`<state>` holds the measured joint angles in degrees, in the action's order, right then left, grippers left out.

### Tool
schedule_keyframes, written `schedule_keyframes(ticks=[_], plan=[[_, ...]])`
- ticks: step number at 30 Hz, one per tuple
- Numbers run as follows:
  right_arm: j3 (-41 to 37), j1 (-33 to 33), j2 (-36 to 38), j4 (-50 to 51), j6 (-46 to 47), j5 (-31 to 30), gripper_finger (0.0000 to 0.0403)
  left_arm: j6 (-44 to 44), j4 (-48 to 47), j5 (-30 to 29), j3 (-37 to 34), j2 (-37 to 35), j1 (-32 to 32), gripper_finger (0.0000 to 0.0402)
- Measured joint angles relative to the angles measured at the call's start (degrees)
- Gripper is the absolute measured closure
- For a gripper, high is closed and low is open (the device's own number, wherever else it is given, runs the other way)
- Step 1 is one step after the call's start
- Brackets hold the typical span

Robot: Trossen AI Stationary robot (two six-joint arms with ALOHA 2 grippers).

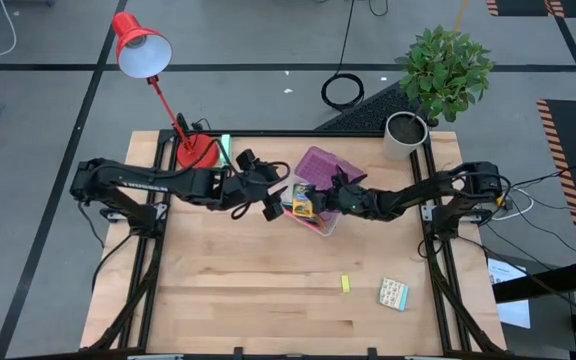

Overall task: Pack school essentials
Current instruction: Put the yellow crayon box into the purple supply box

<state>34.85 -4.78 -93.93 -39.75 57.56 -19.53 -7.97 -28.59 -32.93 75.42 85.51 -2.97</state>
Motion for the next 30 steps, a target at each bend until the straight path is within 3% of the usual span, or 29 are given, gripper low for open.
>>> schedule_keyframes(ticks=[10, 17, 24, 27, 30], plan=[[0.0, -0.58, -0.09, 1.75, -4.33, 0.13, 0.0176, 0.18, 0.12, -0.02, 0.0, -0.06, -0.95, 0.0128], [0.0, -0.9, 0.41, 3.37, -11.61, 2.99, 0.0151, 0.31, 0.1, -0.04, 0.0, -0.06, -1.8, 0.0128], [-0.04, -0.87, 7.47, 7.06, -34.75, 16.2, 0.0149, -0.85, -2.25, -0.16, 0.0, -0.06, -2.07, 0.0128], [0.63, -0.7, 12.18, 11.61, -46.53, 17.99, 0.0149, -2.66, -3.11, -0.56, -0.02, -0.06, -2.07, 0.0128], [4.33, -2.36, 15.48, 22.78, -57.45, 19.21, 0.0149, -4.58, -3.53, -0.59, -0.02, -0.06, -2.07, 0.0128]])
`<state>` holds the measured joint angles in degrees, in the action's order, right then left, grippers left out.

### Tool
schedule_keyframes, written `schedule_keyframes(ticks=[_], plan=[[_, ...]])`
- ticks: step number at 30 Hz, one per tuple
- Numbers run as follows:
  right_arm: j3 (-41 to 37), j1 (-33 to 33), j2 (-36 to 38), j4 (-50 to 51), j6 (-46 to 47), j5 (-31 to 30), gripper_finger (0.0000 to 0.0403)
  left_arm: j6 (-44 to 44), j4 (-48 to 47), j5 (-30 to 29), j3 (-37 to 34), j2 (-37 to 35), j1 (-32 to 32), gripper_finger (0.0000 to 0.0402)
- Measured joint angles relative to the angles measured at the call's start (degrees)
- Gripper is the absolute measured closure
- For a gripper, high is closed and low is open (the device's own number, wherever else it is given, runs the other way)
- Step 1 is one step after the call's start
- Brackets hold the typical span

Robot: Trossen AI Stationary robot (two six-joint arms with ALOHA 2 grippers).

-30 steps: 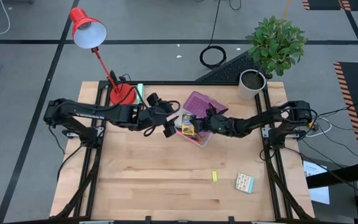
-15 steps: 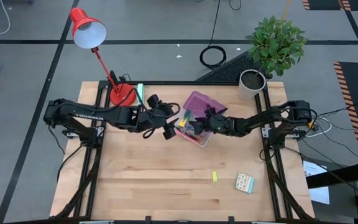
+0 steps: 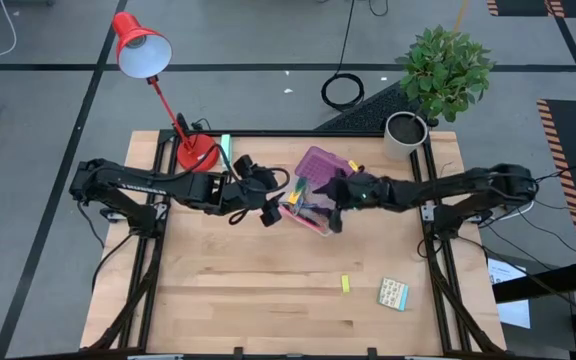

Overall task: Pack school essentials
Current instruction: Put the yellow crayon box into the purple supply box

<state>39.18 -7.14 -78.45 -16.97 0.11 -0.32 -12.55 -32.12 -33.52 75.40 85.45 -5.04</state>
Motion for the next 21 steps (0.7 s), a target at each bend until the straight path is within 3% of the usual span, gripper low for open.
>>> schedule_keyframes(ticks=[4, 9, 17, 21], plan=[[6.94, -2.76, -0.85, 13.43, -13.46, 6.7, 0.0149, -3.81, -1.27, -1.2, -0.02, 0.0, -0.69, 0.0128], [14.55, -5.03, -4.21, 19.51, -27.4, 14.17, 0.0149, -10.95, -7.02, -3.28, -0.31, 0.02, -1.92, 0.0128], [28.44, -8.34, -15.17, 30.78, -39.83, 26.6, 0.0149, -19.47, -10.82, -5.96, -3.45, 0.07, -4.39, 0.0128], [34.12, -8.67, -20.16, 35.9, -43.96, 28.16, 0.014, -21.25, -11.61, -5.92, -5.39, 0.09, -4.96, 0.0128]])
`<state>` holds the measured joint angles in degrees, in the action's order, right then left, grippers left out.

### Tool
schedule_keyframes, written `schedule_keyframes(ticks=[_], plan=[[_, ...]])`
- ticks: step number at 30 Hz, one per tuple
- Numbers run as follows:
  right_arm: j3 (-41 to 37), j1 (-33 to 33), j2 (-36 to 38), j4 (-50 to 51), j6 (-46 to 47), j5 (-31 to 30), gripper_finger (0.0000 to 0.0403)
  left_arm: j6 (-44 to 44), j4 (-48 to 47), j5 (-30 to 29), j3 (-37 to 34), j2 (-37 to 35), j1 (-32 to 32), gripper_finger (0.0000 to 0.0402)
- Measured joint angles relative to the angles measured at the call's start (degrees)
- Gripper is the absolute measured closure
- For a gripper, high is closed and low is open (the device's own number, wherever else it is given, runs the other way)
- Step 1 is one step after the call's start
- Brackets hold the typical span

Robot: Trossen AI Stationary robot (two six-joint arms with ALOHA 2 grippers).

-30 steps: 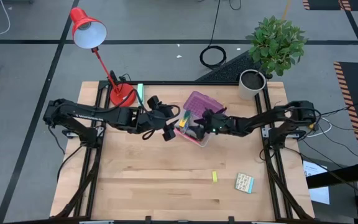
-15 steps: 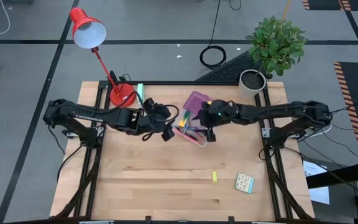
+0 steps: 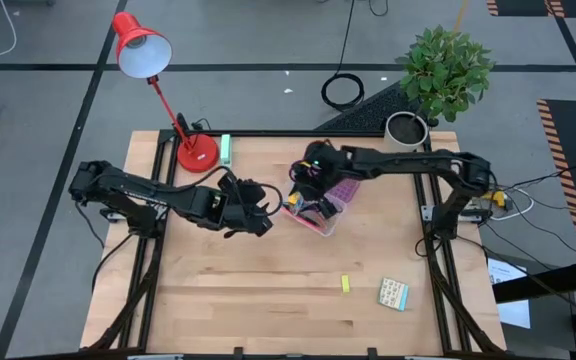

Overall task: Pack school essentials
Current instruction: Put the yellow crayon box into the purple supply box

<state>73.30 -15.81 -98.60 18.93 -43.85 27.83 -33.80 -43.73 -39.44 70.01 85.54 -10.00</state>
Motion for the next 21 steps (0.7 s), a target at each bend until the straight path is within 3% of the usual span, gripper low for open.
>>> schedule_keyframes(ticks=[8, 15, 21], plan=[[2.71, -0.15, -4.84, 1.33, -3.96, -1.6, 0.0098, 0.12, -1.01, -0.07, -0.03, -0.02, 0.15, 0.0128], [2.71, -0.4, -6.45, 2.12, -10.32, -8.42, 0.0111, 0.26, -0.83, -0.09, -0.03, -0.02, 0.17, 0.0128], [2.71, -1.2, -6.39, 3.18, -11.82, -8.49, 0.013, 1.6, 0.35, -0.1, -0.03, -0.02, 0.2, 0.0128]])
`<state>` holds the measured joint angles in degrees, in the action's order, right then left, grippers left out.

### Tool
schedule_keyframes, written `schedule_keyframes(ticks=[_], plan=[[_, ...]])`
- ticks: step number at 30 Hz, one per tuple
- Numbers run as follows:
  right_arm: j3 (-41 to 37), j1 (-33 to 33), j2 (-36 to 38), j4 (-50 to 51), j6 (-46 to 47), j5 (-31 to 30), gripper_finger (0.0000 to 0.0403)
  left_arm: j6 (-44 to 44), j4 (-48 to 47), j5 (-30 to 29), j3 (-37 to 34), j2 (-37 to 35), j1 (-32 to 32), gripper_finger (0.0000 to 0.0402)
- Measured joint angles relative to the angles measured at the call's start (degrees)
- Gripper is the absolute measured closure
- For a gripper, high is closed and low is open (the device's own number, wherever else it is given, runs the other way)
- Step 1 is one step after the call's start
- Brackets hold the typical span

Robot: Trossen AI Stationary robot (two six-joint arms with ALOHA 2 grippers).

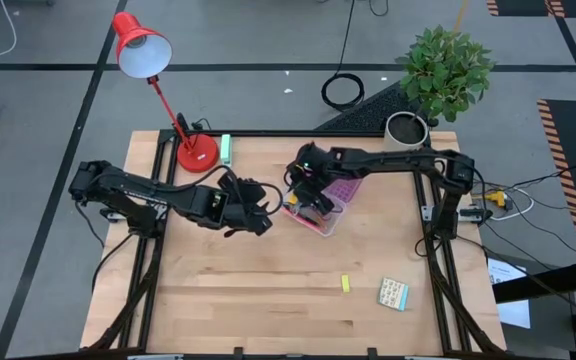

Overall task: Pack school essentials
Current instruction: Put the yellow crayon box into the purple supply box

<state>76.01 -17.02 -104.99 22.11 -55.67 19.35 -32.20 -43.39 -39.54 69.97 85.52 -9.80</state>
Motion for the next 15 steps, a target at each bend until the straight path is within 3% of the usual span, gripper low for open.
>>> schedule_keyframes(ticks=[15], plan=[[0.0, -1.07, -1.55, 1.02, -3.16, -1.56, 0.0175, 5.58, 6.04, 0.06, 0.02, -0.02, 0.13, 0.0128]])
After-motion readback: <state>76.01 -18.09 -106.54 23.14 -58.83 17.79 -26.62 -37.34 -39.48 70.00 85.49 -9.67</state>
